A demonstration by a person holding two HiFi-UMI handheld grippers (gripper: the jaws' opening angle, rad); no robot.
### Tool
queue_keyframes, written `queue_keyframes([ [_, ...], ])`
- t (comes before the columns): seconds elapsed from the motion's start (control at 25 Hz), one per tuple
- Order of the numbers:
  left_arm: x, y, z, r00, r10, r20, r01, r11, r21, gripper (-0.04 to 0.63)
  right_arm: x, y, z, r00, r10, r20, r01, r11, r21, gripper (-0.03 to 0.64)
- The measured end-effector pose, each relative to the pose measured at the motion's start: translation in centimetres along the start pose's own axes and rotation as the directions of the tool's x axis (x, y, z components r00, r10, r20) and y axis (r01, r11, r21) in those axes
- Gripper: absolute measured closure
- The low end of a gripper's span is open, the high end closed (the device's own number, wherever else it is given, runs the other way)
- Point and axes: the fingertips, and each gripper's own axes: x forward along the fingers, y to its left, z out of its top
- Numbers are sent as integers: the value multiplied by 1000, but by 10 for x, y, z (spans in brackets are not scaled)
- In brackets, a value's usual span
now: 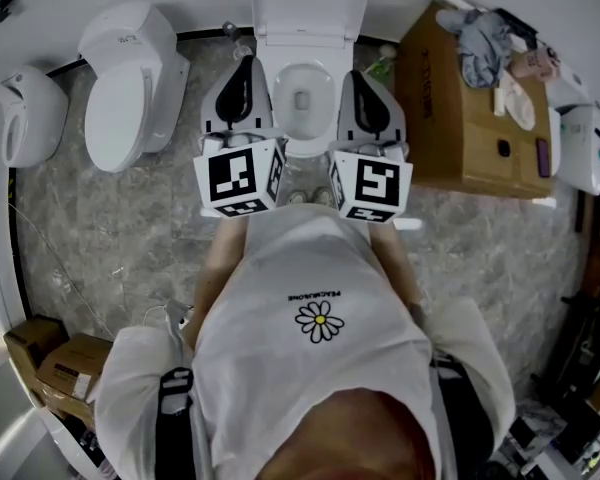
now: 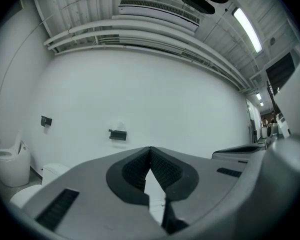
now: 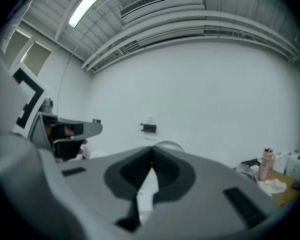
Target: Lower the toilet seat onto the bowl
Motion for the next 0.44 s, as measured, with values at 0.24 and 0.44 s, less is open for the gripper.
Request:
queue_keyframes([
  [0.24, -1, 6, -6, 1000, 11, -18, -11, 1000, -2, 575, -1, 5, -3, 1000, 15, -12, -15, 1000, -4, 586],
  [0.44, 2, 8, -8, 1000, 20, -16, -20, 1000, -3, 575, -1, 0, -11, 1000, 13, -27, -13, 1000, -12, 586],
])
